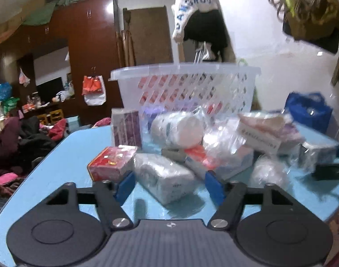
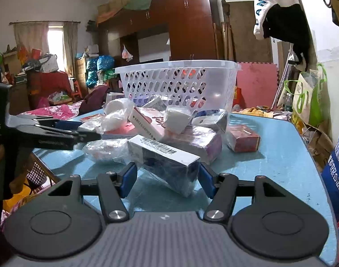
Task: Organize objects
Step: 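Grasp the white wrapped pack with left tool while right tool grasps the white barcode box, then lower both held items into the white basket and open both tools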
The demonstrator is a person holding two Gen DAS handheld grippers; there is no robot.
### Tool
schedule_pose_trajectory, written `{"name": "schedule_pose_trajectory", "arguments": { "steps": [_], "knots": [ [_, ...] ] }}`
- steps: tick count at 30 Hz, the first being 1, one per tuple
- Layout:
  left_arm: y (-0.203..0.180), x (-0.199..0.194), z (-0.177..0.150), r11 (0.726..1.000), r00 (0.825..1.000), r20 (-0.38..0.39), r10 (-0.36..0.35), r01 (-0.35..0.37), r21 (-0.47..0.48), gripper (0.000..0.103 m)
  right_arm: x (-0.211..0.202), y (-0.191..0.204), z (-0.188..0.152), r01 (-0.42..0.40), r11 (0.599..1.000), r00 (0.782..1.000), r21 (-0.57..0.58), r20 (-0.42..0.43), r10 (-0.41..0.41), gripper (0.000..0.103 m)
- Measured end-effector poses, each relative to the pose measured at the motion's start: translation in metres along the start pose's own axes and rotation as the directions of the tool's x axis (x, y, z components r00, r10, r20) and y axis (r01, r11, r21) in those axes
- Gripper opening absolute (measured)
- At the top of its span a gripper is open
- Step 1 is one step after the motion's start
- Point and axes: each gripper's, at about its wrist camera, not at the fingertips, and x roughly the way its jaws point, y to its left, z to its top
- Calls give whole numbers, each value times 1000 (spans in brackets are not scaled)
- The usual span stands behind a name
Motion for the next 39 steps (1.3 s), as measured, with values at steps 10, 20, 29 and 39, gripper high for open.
{"name": "schedule_pose_trajectory", "arguments": {
  "steps": [10, 20, 29, 39],
  "knots": [
    [15, -21, 0, 999, 993, 122, 5, 1, -48, 49, -10, -2, 6, -6, 1000, 999, 17, 40, 5, 63],
    [20, -31, 31, 999, 972, 233, 21, -12, -43, 49, -3, -22, 48, -64, 995, 992, 74, 112, 56, 63],
    [32, -17, 124, 994, 956, 280, -85, 99, -35, 49, 29, -20, 134, -15, 1000, 990, 10, 144, 13, 63],
    [41, 95, 188, 980, 980, 129, -152, 166, -108, 55, 113, -34, 170, 81, 997, 996, 15, 29, -81, 66]
  ]
}}
